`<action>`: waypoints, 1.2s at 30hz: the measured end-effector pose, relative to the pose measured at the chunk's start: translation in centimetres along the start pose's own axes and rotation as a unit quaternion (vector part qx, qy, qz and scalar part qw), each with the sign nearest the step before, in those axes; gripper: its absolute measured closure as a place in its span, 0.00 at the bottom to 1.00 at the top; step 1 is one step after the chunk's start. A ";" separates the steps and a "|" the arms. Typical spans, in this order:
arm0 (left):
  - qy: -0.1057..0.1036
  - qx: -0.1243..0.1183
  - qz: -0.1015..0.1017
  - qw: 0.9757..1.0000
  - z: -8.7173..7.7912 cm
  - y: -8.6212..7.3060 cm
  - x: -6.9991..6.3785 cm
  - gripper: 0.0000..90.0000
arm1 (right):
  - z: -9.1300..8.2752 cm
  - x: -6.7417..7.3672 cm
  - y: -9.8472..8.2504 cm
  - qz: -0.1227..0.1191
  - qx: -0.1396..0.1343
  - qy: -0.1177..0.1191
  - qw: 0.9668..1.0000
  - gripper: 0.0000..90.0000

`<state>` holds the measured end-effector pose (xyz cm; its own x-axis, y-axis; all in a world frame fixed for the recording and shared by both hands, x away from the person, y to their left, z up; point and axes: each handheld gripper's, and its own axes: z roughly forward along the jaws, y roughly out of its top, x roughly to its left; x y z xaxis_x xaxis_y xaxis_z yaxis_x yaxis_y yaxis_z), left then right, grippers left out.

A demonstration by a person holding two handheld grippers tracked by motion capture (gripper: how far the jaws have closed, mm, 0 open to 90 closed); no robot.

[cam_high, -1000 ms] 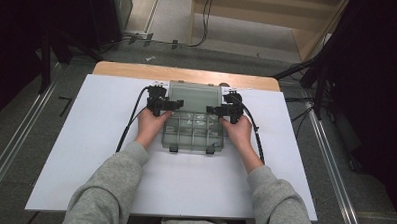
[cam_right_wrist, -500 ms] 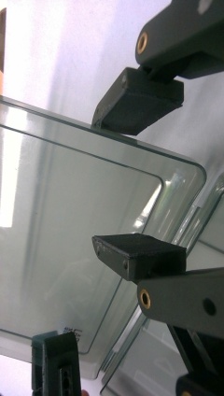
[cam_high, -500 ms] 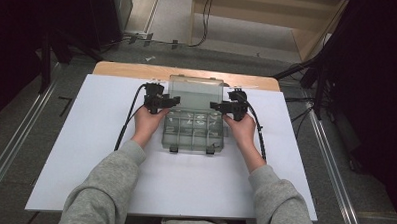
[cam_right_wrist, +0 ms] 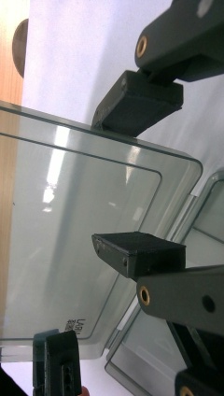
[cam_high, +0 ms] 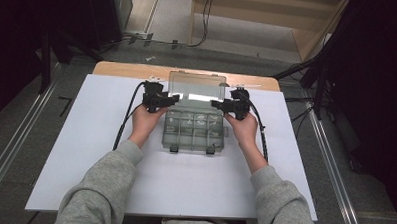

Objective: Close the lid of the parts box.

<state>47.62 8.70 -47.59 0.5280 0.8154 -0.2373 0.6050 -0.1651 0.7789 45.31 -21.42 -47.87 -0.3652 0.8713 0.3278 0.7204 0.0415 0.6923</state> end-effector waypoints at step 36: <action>-0.034 -0.001 0.025 0.999 -3.2 0.2 -0.9 0.55 | -2.6 1.2 -0.4 -0.042 -0.018 0.017 0.999 0.46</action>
<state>45.36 9.72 -45.37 0.5966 0.7669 -0.2366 0.5757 -0.2035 0.7919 43.05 -21.66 -46.10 -0.4428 0.8488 0.2888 0.6647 0.0946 0.7411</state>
